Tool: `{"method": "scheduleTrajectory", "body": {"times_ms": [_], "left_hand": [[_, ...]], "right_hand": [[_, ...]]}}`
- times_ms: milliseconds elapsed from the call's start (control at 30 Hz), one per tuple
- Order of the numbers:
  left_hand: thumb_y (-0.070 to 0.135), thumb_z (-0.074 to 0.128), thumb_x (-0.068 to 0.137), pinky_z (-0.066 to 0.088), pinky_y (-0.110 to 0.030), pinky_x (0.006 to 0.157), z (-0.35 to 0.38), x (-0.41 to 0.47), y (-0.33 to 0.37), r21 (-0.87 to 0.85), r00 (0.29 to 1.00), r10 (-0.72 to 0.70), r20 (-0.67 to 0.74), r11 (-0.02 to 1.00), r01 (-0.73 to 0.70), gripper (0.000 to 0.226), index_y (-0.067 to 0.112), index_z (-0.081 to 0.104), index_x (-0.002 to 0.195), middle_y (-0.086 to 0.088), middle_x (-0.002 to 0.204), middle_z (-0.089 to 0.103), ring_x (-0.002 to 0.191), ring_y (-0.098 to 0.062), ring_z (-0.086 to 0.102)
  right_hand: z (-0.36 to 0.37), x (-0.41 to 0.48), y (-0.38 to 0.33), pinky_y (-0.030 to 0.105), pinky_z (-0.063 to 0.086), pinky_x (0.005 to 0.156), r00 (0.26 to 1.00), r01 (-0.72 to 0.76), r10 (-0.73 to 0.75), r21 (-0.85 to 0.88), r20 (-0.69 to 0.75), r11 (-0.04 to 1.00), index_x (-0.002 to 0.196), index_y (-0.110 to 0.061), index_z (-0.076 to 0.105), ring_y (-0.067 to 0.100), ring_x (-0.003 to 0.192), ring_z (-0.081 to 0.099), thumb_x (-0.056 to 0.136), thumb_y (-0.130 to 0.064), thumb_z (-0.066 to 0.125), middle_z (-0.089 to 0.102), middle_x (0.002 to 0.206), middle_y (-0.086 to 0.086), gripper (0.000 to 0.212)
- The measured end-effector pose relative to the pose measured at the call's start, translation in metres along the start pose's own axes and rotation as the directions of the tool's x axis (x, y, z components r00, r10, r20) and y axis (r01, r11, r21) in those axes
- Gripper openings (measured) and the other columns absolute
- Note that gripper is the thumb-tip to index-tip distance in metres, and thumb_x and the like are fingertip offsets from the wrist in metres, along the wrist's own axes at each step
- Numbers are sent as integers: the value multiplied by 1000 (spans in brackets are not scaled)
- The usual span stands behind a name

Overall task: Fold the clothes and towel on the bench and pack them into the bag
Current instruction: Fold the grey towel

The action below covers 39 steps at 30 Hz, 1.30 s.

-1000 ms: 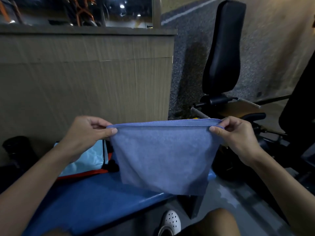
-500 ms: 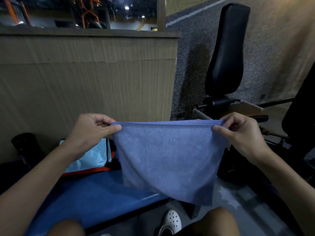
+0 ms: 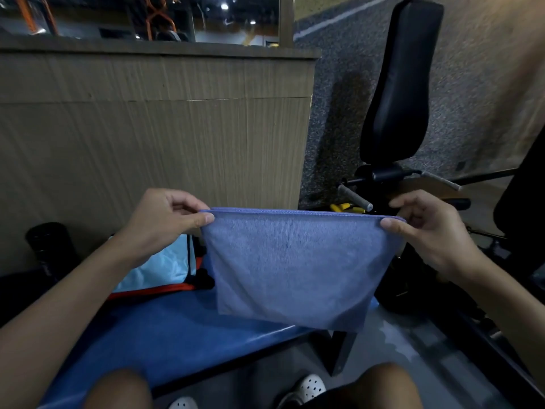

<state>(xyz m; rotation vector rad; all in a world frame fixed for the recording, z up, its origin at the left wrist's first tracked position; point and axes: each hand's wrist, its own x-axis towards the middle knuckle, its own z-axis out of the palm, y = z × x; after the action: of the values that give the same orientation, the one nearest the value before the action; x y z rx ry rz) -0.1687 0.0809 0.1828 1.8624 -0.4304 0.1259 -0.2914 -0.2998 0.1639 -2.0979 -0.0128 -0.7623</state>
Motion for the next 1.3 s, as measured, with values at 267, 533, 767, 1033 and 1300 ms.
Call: {"method": "scheduleTrajectory", "body": {"times_ms": [267,533,767,1033,1300], "left_hand": [[4,74,85,48,-14,58,4,14,-15,194,983,-11,184,981,-26,7,11,74,85,1,65,71,59,-5,63],[2,67,91,60,-24,57,27,55,-38,58,964,-177,200,984,168,11,-5,63,99,-31,85,70,66,-23,74],[-5,67,88,56,-18,55,21,84,-35,58,993,22,114,998,-29,7,1,67,89,-19,76,70,64,-13,72],[-8,69,85,54,-29,69,31,-9,-131,150,935,-216,282,972,179,13,2,72,91,-19,77,73,74,-25,71],[-5,75,81,53,-19,65,34,-55,-185,221,830,-363,424,930,294,17,10,75,72,-15,69,72,62,-17,68]], "right_hand": [[-4,5,22,14,44,63,972,-73,115,-201,206,977,75,-26,66,-4,66,58,92,-9,64,68,70,-11,24],[25,43,53,30,43,66,976,-45,117,-351,186,935,81,-15,66,17,70,59,93,-7,60,65,71,1,15],[39,61,54,14,41,59,998,50,-39,-328,39,943,93,-9,66,18,73,60,86,8,59,67,77,8,20],[72,-38,112,11,45,72,955,56,49,-342,293,938,95,-14,67,5,78,58,88,9,58,62,82,-9,26],[88,-99,147,24,46,71,878,-24,193,-363,438,932,92,-20,68,4,80,60,93,-4,60,65,82,-13,18]]}}
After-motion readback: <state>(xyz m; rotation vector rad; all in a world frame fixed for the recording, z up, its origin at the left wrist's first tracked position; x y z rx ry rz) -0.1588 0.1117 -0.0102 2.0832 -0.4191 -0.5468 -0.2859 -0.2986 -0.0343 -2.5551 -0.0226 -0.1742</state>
